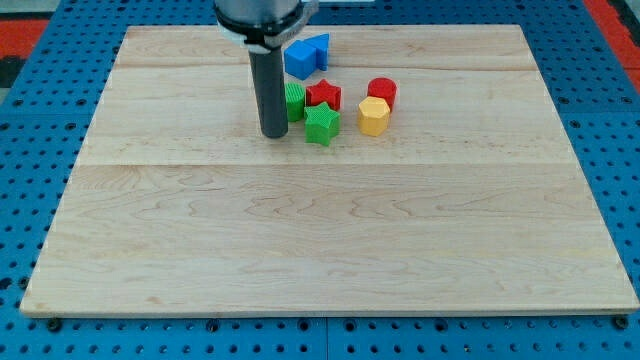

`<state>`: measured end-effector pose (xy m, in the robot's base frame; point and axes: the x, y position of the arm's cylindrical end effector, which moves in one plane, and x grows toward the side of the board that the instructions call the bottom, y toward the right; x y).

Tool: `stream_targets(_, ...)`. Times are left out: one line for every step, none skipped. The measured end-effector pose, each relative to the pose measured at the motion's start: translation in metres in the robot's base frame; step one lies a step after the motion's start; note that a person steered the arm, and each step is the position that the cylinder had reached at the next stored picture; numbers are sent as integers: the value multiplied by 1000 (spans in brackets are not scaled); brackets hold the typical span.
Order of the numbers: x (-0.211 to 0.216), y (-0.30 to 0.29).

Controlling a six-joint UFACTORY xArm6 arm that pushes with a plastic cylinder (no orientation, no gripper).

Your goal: Move the green star and red star closer to the group of blocks

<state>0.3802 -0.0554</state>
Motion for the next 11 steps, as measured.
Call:
stream_targets(-22, 20)
stream_targets(-61, 21)
stream_targets(-57, 8)
stream_targets(-12, -18)
stream_targets(22, 9)
stream_targets(56, -23)
stream_targets(57, 25)
stream_targets(46, 47)
stream_targets(41, 53)
stream_targets(19, 35)
stream_targets(-4, 16)
